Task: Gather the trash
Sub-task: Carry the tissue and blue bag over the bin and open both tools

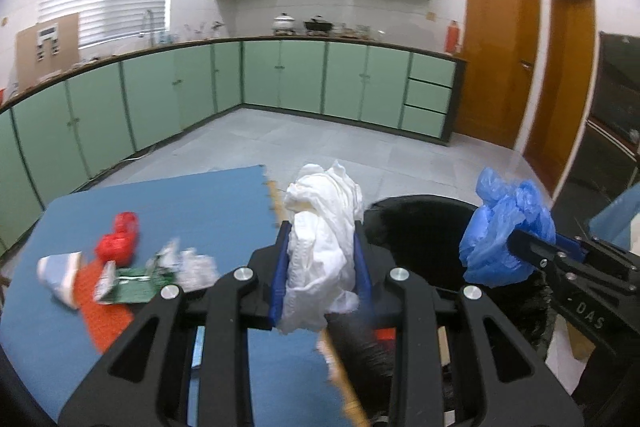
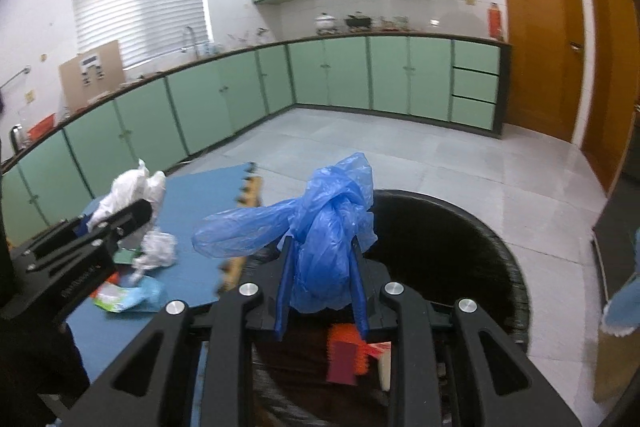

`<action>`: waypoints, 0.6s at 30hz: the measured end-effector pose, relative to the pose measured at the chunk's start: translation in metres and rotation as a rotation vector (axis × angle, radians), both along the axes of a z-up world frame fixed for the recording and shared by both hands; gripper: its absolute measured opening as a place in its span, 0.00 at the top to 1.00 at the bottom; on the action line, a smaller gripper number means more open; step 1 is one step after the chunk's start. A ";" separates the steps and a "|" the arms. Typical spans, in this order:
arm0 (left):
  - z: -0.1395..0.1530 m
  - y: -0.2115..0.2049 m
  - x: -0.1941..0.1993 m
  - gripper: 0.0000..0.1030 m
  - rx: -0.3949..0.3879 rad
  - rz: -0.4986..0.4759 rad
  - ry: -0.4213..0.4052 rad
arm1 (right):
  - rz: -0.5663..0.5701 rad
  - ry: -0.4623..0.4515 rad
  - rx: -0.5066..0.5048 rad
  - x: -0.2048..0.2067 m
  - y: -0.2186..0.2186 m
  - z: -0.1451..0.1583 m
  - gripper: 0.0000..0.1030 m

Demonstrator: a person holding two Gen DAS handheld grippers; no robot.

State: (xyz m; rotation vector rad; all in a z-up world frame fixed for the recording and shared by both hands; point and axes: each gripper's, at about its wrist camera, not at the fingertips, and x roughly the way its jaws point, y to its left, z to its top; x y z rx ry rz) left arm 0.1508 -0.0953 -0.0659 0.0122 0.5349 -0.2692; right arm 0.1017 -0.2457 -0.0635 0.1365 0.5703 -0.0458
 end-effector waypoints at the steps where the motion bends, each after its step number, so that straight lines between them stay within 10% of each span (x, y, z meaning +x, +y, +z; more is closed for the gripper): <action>1: -0.002 -0.009 0.004 0.73 0.001 -0.016 0.005 | -0.018 0.008 -0.001 -0.001 -0.011 -0.004 0.75; 18: -0.043 -0.099 0.045 0.73 0.020 -0.084 0.078 | -0.122 0.095 0.032 0.011 -0.095 -0.052 0.75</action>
